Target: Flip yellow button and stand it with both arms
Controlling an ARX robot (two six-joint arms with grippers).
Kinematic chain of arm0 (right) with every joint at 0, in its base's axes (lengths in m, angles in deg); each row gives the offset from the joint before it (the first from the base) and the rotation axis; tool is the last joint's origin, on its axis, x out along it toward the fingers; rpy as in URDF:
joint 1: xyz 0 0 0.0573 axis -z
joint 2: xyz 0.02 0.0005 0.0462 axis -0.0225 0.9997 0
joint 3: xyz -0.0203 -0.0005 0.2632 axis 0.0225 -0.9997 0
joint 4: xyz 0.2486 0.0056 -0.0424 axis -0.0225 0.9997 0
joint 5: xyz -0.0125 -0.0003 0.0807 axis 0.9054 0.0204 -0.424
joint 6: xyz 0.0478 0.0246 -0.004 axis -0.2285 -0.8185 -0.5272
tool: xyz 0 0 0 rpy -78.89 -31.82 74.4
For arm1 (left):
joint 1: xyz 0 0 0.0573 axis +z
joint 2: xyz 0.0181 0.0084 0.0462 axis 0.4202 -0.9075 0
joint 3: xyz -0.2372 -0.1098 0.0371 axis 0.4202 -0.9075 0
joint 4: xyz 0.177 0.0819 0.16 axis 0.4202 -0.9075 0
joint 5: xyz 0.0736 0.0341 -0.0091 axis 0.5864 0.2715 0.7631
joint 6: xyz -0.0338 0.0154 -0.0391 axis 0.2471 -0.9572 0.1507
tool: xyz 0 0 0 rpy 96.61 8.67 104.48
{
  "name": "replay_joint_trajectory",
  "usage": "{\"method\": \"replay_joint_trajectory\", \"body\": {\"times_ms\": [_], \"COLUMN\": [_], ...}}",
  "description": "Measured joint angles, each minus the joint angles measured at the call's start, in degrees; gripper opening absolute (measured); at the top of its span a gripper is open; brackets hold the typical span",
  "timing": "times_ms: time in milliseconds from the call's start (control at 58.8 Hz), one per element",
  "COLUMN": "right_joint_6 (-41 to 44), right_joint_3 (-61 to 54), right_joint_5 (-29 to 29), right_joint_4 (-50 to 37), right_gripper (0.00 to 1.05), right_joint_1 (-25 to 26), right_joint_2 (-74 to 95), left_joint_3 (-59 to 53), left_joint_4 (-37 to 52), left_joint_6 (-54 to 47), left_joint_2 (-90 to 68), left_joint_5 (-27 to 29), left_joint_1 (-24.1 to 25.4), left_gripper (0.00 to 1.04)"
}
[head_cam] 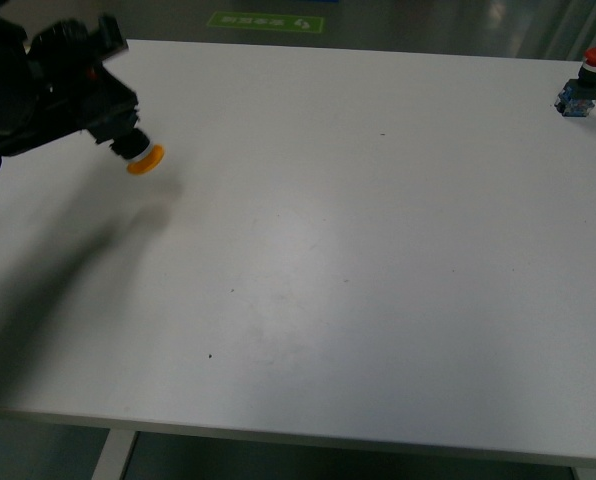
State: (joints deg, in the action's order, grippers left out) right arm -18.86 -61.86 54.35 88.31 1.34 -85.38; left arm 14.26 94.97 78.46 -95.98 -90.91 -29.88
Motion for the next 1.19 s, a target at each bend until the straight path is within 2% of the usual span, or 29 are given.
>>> {"method": "replay_joint_trajectory", "body": {"times_ms": [68,187,306,340,426,681,783,1021,1191], "right_joint_6": [0.0,0.0,0.0,0.0,0.0,0.0,0.0,0.0,0.0], "right_joint_3": [0.0,0.0,0.0,0.0,0.0,0.0,0.0,0.0,0.0], "right_joint_5": [0.0,0.0,0.0,0.0,0.0,0.0,0.0,0.0,0.0], "right_joint_4": [0.0,0.0,0.0,0.0,0.0,0.0,0.0,0.0,0.0], "right_gripper": [0.97,0.97,0.97,0.97,0.97,0.97,0.97,0.97,0.97], "right_joint_1": [0.0,0.0,0.0,0.0,0.0,0.0,0.0,0.0,0.0], "right_joint_2": [0.0,0.0,0.0,0.0,0.0,0.0,0.0,0.0,0.0], "left_joint_3": [-0.6,-2.1,-3.5,-3.8,-3.4,6.7,10.2,13.4,13.4], "left_joint_4": [2.8,12.8,24.5,30.8,39.1,38.6,41.6,50.2,50.7], "left_joint_6": [4.8,19.8,36.0,43.2,52.8,61.5,64.0,70.8,71.4], "left_joint_2": [1.4,2.4,2.1,1.6,0.3,-5.9,-7.4,-10.1,-10.2], "left_joint_5": [-4.7,-13.4,-15.4,-15.6,-15.3,-15.4,-16.2,-18.4,-18.7], "left_joint_1": [0.0,-0.6,-1.9,-2.9,-5.2,-10.7,-11.7,-14.1,-14.5], "left_gripper": [0.36,0.36,0.36,0.36,0.36,0.36,0.36,0.36,0.36]}}
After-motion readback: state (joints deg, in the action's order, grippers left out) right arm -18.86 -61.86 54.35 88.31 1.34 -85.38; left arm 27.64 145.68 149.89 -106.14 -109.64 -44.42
